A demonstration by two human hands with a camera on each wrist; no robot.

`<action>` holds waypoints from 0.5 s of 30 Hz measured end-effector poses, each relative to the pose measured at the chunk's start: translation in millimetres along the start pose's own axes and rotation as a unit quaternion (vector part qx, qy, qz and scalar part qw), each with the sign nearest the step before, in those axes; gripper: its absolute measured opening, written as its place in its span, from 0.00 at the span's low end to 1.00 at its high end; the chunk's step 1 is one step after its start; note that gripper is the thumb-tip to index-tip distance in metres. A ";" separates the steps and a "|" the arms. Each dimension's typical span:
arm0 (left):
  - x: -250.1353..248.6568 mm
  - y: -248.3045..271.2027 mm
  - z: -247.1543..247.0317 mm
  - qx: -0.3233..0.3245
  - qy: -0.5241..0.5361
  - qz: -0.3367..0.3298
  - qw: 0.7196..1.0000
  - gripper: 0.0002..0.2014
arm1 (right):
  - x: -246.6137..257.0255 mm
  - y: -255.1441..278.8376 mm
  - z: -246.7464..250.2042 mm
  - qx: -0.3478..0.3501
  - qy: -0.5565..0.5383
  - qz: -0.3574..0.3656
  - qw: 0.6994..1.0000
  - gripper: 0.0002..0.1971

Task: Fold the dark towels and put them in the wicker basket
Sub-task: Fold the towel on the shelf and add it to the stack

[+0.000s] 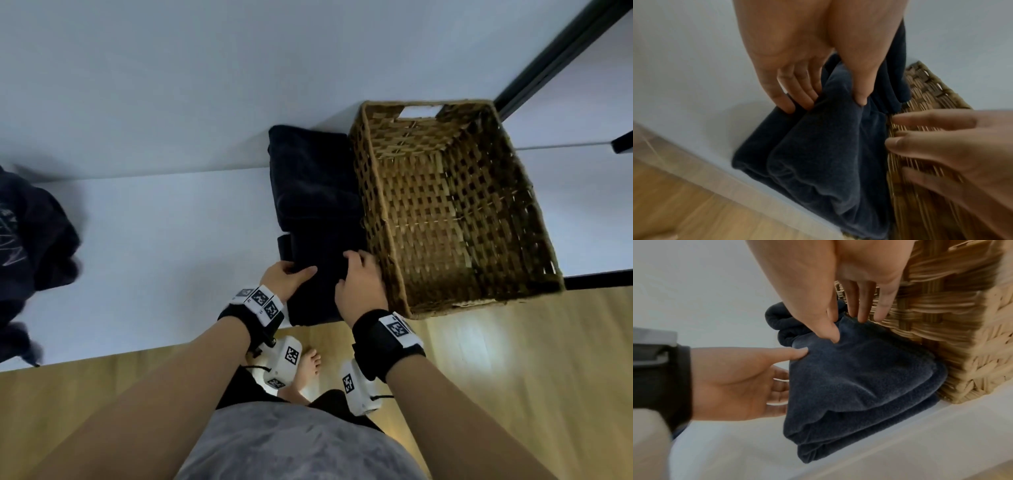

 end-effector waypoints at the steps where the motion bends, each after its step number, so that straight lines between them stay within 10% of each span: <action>1: 0.9 -1.9 -2.8 0.007 0.024 0.006 1.000 0.20 | -0.8 0.1 0.4 0.004 -0.006 0.003 1.000 0.26; 6: 13.6 -3.8 -1.4 -0.004 0.201 0.054 0.978 0.18 | 4.5 -1.1 4.0 -0.006 -0.028 0.044 0.999 0.23; 15: -9.3 -7.2 1.5 -0.054 -0.166 -0.050 0.983 0.31 | -2.2 -14.7 -39.2 0.173 0.016 0.009 0.985 0.34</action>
Point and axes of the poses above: each hand's wrist, its own y-axis away from the middle knuckle, its own z-axis out of the back of the hand, x = y × z, the point moved 8 cm from there along -y, towards the middle knuckle, and after that the axes turned 1 degree about z, right-handed, at the moved point
